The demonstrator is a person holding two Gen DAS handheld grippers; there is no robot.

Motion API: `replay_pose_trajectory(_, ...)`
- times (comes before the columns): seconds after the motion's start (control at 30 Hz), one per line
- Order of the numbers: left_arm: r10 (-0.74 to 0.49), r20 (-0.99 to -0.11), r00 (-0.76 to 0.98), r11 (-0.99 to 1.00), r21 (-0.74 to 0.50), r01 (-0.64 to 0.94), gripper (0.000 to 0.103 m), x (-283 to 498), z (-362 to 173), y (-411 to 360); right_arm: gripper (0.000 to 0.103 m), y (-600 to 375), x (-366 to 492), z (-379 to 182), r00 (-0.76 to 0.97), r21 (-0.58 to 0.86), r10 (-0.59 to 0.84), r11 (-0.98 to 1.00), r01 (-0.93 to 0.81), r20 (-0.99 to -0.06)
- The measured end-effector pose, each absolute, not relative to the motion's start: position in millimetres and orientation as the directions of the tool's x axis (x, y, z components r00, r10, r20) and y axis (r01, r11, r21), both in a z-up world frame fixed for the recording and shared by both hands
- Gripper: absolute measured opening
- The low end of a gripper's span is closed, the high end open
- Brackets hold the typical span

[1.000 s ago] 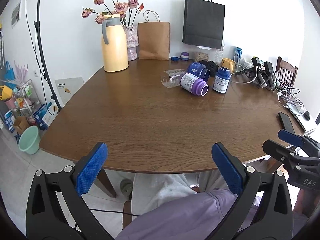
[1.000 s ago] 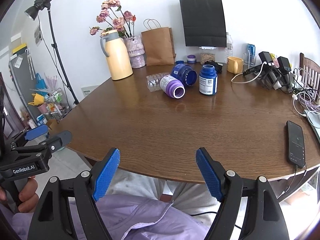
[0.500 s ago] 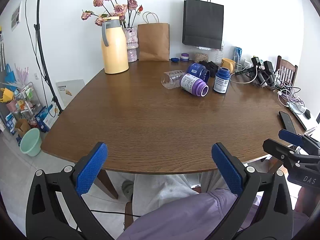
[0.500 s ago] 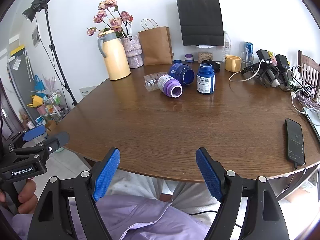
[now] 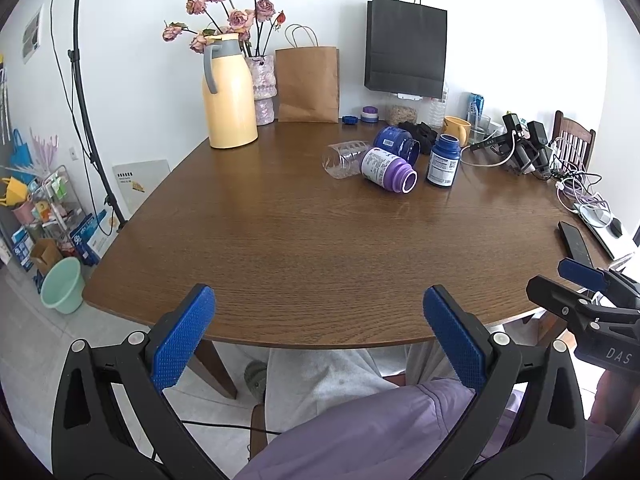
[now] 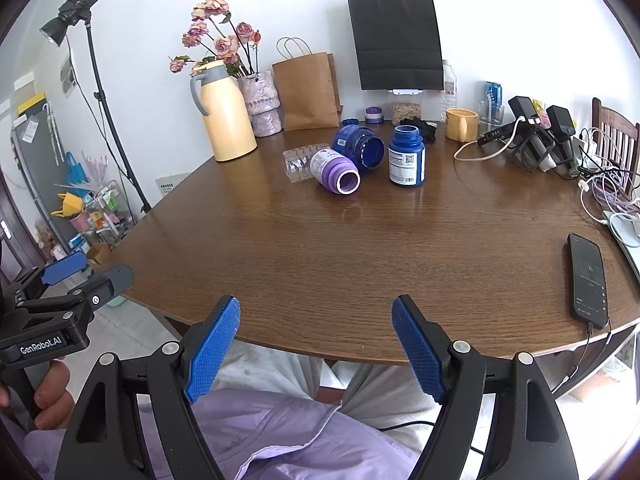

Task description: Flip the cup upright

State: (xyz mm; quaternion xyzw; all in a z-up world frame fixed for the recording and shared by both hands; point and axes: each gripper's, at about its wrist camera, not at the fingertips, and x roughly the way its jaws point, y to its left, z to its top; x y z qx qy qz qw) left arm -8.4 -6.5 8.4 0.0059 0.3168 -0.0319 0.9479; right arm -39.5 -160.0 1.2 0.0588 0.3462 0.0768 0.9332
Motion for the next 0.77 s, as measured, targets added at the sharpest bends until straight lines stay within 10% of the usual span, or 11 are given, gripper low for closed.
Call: replay_pose_trajectory(0.77,-0.058,-0.614,0.787,0.998,-0.004,0.070,0.103,-3.6,3.8,-5.5,0.082,-166.6,-36.7,-2.2,0.745,0.171,0.176,0.982,-0.084,-0.643)
